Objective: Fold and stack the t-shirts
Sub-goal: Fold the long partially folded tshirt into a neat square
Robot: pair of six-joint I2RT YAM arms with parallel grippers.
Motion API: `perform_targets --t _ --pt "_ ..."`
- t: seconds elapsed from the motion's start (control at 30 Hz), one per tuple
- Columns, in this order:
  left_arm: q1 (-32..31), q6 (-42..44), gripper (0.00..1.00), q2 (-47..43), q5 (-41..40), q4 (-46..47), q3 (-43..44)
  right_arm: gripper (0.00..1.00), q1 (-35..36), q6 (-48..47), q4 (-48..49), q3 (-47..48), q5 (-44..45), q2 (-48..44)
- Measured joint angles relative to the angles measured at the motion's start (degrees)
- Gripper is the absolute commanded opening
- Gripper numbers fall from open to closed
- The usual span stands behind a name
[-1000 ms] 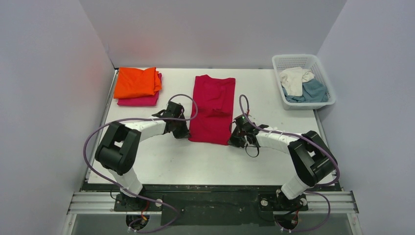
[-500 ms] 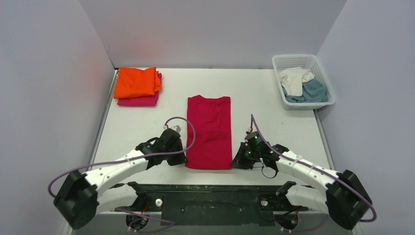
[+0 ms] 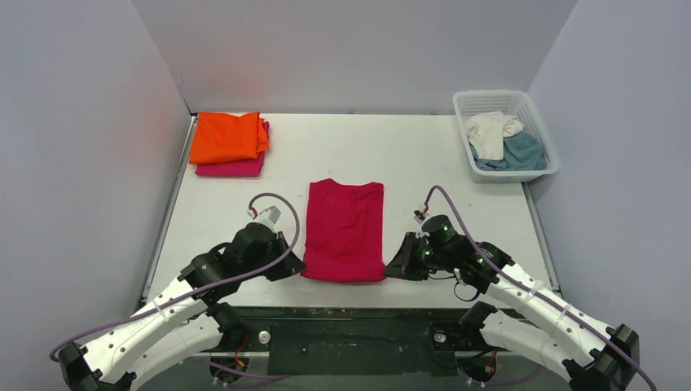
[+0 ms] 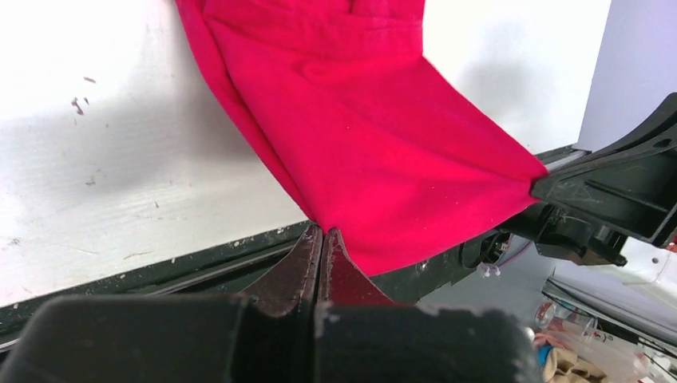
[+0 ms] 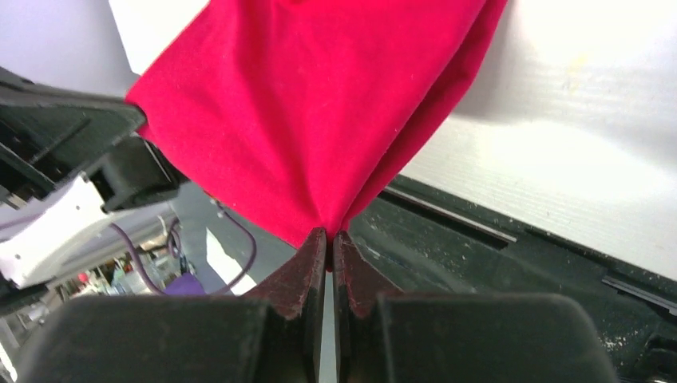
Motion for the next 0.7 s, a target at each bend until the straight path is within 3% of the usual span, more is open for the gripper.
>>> perform_targets --t 0.23,0.5,0.57,0.7 --pt "2.3 3.3 0.0 5.6 -5.9 0.3 8.4 0.0 -10.8 -5.3 -1.0 6.7 -2.5 3.3" --pt "14.2 4.9 0.0 17.6 -0.4 12.6 12.1 0.0 -19.0 -13.4 -1.3 19.1 -6.0 13.5" --pt "15.5 5.0 0.0 20.5 0.7 13.9 13.5 0.0 -20.6 -14.4 -5.1 25.2 -6.4 16.8" --pt "17.7 5.5 0.0 25.6 1.4 16.5 17.3 0.0 -22.9 -16.0 0.8 28.5 -8.0 19.6"
